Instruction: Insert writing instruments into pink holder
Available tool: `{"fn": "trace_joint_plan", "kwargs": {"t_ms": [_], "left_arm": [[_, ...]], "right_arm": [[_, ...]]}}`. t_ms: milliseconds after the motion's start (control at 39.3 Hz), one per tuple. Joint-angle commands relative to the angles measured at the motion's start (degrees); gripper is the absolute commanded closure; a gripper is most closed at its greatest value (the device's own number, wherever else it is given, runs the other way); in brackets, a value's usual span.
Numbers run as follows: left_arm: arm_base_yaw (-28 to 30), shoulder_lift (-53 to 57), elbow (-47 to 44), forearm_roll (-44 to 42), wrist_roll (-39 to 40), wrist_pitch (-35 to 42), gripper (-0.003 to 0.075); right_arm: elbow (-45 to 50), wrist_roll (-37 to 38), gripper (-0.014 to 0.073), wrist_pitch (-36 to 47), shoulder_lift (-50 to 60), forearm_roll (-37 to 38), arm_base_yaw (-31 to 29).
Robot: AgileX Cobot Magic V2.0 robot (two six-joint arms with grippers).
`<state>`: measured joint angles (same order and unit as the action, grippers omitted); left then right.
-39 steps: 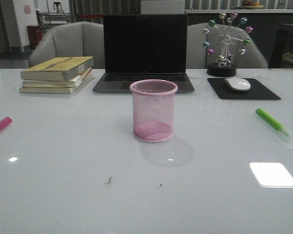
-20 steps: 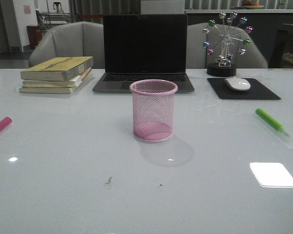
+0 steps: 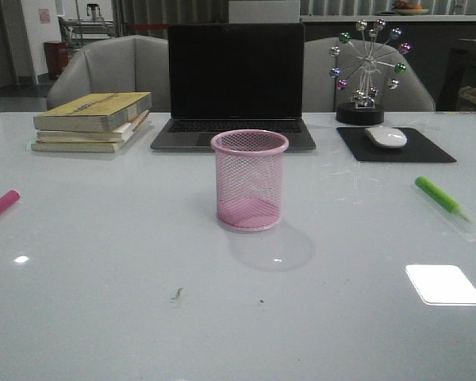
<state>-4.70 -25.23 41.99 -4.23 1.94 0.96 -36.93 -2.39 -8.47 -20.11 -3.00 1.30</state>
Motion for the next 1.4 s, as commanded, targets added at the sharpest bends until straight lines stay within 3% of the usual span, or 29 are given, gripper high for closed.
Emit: {"fn": "trace_joint_plan", "kwargs": {"t_ms": [0, 381, 737, 890, 1068, 1373], "left_arm": [[0.2, -5.9, 3.9, -0.8, 0.5, 3.3, 0.0621], [0.2, -24.8, 4.2, -0.6, 0.5, 2.9, 0.0621], [0.2, -28.2, 4.2, 1.2, 0.5, 3.0, 0.0612], [0.2, -28.2, 4.2, 1.2, 0.5, 3.0, 0.0516], [0.2, -28.2, 4.2, 1.2, 0.5, 3.0, 0.0309], [0.2, -28.2, 4.2, 1.2, 0.5, 3.0, 0.0294]], "right_arm": [[-4.4, -0.1, 0.0569, 3.6, -6.1, 0.9, -0.1], [-5.5, -0.1, 0.0569, -0.8, -23.9, 1.0, -0.1], [-5.5, -0.1, 0.0569, -1.9, -29.7, 1.0, -0.1], [-5.5, -0.1, 0.0506, -2.6, -29.7, 1.0, -0.1], [-5.5, -0.1, 0.0293, -5.5, -29.7, 1.0, -0.1], [-5.5, -0.1, 0.0290, -5.6, -29.7, 1.0, -0.1]]}}
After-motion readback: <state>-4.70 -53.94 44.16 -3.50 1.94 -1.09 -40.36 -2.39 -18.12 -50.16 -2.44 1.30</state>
